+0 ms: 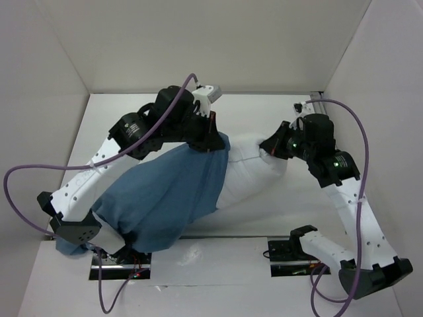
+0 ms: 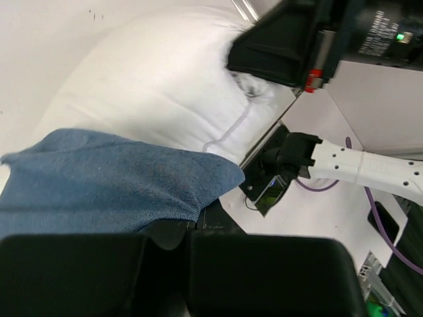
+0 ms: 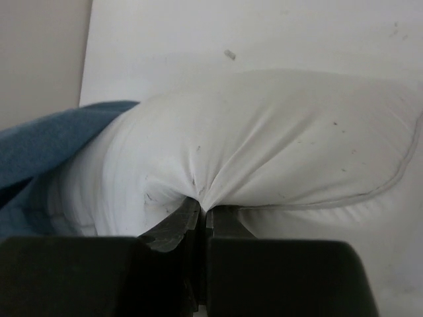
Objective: Put the pillow into the pillowcase
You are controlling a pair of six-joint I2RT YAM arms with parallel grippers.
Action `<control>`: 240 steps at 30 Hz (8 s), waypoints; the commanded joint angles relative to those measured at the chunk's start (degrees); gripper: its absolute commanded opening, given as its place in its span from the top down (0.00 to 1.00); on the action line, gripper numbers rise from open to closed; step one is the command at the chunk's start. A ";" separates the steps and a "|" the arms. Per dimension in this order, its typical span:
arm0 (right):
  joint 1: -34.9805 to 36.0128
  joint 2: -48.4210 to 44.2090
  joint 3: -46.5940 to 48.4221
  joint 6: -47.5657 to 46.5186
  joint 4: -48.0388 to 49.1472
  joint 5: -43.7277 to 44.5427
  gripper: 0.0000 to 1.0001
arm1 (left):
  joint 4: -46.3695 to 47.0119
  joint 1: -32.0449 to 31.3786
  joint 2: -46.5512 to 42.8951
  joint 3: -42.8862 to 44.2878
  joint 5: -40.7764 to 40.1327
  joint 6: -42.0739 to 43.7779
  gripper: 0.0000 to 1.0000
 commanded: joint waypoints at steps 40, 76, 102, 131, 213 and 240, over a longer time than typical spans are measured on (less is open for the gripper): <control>-12.31 8.58 -10.05 -7.91 3.28 -15.34 0.02 | 9.36 21.57 5.10 -15.88 -30.43 8.86 0.14; 5.02 21.32 7.16 5.99 36.68 -12.10 1.00 | 11.85 5.92 27.55 34.70 29.99 1.85 1.00; 3.87 2.30 -12.10 -2.19 10.38 13.65 1.00 | 7.96 3.91 16.43 3.62 8.95 0.07 0.80; -11.77 4.35 -9.36 -5.45 2.66 0.05 0.00 | 45.36 6.11 -6.43 -64.48 -25.69 -13.11 0.03; -13.70 19.56 8.48 0.09 11.80 15.24 0.02 | 4.28 7.86 13.29 10.15 -25.77 5.79 0.44; -16.34 21.49 0.13 -9.23 11.18 3.12 0.01 | 1.98 4.35 25.75 9.16 -35.89 -0.19 0.20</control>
